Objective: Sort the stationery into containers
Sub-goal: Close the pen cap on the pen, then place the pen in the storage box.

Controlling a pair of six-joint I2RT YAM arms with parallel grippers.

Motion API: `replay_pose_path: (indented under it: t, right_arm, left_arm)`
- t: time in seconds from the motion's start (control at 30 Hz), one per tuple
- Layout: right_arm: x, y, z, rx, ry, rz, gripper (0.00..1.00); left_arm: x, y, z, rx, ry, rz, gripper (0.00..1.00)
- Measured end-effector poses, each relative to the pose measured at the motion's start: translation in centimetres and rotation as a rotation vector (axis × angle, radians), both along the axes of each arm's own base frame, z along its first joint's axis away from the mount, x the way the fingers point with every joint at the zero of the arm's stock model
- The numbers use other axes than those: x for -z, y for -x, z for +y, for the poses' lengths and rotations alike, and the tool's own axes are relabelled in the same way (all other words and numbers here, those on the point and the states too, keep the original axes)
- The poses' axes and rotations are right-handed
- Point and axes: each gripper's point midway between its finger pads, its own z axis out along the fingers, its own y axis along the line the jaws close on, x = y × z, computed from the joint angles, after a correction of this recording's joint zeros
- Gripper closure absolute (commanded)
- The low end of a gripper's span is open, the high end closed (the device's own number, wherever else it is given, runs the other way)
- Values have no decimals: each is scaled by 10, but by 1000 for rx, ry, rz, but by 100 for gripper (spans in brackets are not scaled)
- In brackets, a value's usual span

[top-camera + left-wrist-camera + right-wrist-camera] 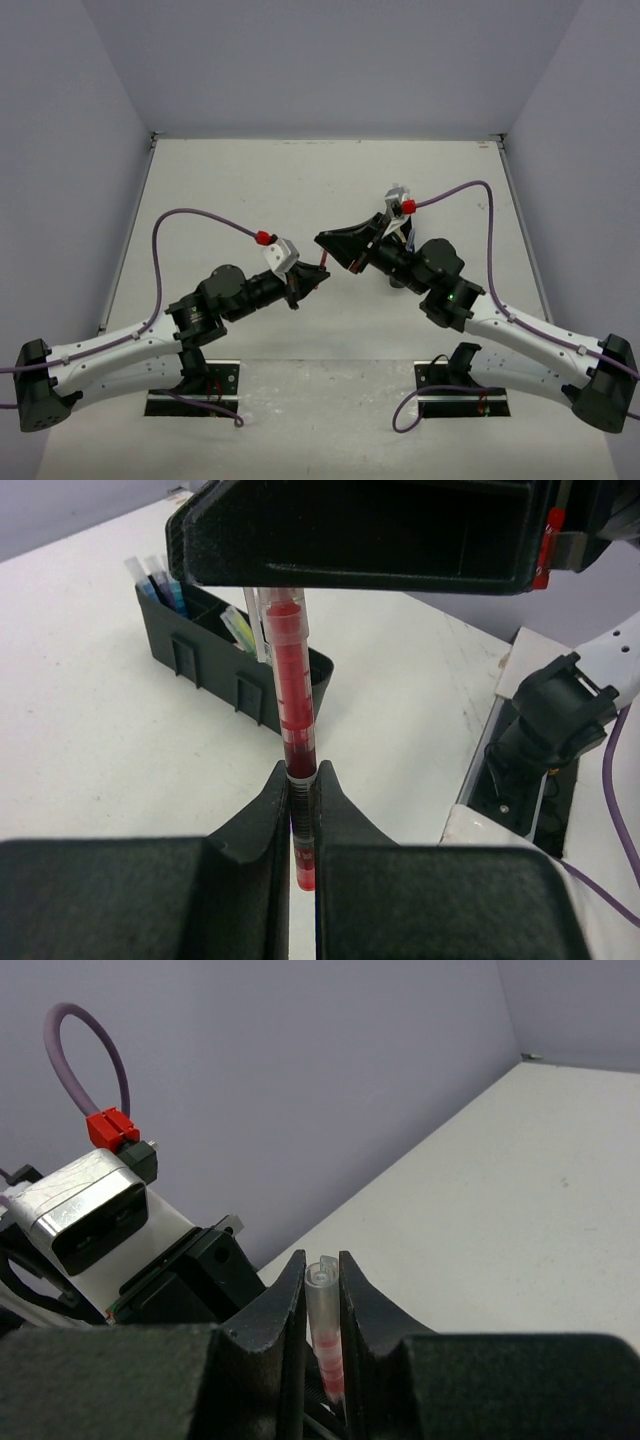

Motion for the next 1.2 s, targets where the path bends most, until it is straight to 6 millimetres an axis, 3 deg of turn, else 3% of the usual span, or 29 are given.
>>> replay_pose_path:
  t: [0.2, 0.23, 0.3, 0.47, 0.57, 0.7, 0.97, 1.2]
  right_arm:
    - [-13, 0, 0, 0, -47, -21, 100]
    - [-12, 1, -1, 0, -40, -16, 96]
    - [-12, 4, -4, -4, -24, -9, 87]
    - [-9, 17, -5, -47, 60, 18, 44]
    - [9, 28, -3, -89, 144, 57, 32]
    - [17, 33, -12, -85, 207, 74, 35]
    - [-13, 43, -37, -56, 167, -4, 43]
    - [-22, 35, -39, -15, 191, -7, 49]
  left_arm:
    - [-13, -2, 1, 0, -29, -33, 100]
    - [-12, 0, 0, 10, -25, -34, 100]
    - [-11, 3, -2, 31, -4, -34, 100]
    - [-9, 14, -7, 92, 80, -48, 100]
    - [-20, 20, -8, 124, 142, -79, 100]
    - [-23, 23, -6, 132, 180, -94, 100]
    - [-9, 22, -4, 119, 173, -70, 100]
    - [-2, 19, -6, 105, 170, -33, 100]
